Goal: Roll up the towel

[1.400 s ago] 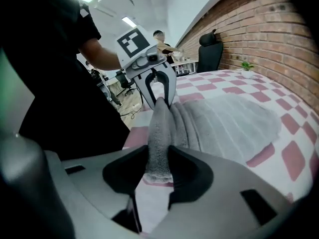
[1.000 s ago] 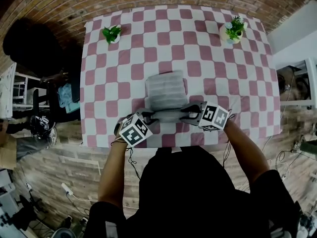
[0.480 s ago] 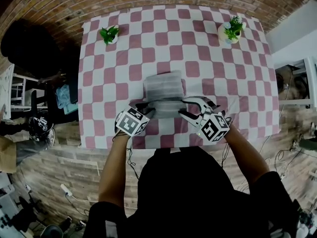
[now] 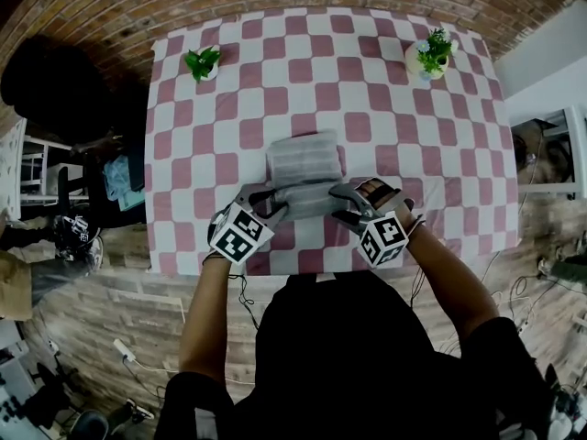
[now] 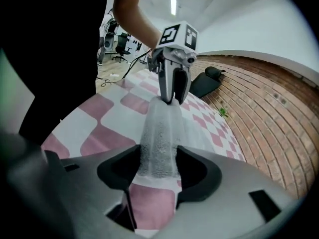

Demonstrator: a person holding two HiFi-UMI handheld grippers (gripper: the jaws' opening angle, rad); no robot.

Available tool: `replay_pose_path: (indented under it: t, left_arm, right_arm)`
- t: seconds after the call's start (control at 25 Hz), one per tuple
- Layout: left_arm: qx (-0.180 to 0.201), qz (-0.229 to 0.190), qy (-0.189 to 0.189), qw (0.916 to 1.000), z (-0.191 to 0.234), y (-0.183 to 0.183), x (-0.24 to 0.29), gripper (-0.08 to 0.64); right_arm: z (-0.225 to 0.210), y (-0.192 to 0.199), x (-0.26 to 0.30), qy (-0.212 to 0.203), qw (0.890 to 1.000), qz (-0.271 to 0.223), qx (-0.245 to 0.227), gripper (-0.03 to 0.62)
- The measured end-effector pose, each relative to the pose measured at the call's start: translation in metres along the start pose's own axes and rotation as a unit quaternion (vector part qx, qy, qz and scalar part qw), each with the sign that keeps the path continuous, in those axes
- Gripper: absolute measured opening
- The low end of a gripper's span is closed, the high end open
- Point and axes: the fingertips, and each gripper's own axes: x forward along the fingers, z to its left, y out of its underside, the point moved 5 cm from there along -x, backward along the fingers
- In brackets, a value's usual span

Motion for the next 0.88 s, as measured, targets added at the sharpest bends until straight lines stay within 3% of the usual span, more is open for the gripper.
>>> replay_pose_path:
  t: [0.08,0.16,0.24,0.32,0.4,0.44,0.52,0.56,0.72,0.88]
  left_arm:
    - [0.087,-0.018,-0.02,0.9958,-0.013,-0.004,-0.013,0.211]
    - [0.173,-0.01,-0.041,0.984,-0.026,-0.003,-0.016,0.31]
    - [0.251,0.009,-0.064,0.9658,-0.034,-0.002,-0.01,0.381]
    - [0.313,0.035,-0.076,0.946,-0.039,0.001,0.0,0.391]
    - [0.35,0.067,-0.07,0.9317,-0.039,0.007,0.013,0.388]
    - [0.358,0.081,-0.067,0.9278,-0.038,0.009,0.019,0.381]
    - [0.353,0.095,-0.071,0.9283,-0.029,0.012,0.026,0.316]
    - [0.343,0.098,-0.071,0.9316,-0.026,0.012,0.026,0.255]
    - [0.316,0.102,-0.041,0.9425,-0.03,0.011,0.025,0.182]
    - [0.264,0.113,0.033,0.9573,-0.047,0.014,0.016,0.154]
  right_arm:
    - [-0.004,0.001,0.002,-0.016,1.0,-0.004,0.013,0.222]
    - [-0.008,0.003,0.003,-0.033,0.999,-0.008,0.029,0.219]
    - [-0.013,0.005,0.004,-0.056,0.997,-0.013,0.055,0.218]
    - [-0.019,0.008,0.005,-0.083,0.99,-0.026,0.107,0.216]
    - [-0.026,0.012,0.004,-0.11,0.978,-0.044,0.17,0.216]
    - [-0.03,0.014,0.004,-0.121,0.972,-0.051,0.195,0.216]
    - [-0.037,0.017,0.005,-0.143,0.958,-0.069,0.237,0.211]
    - [-0.039,0.017,0.006,-0.156,0.95,-0.08,0.258,0.207]
    - [-0.038,0.016,0.002,-0.198,0.916,-0.112,0.33,0.179]
    - [-0.018,0.007,-0.012,-0.283,0.881,-0.13,0.357,0.157]
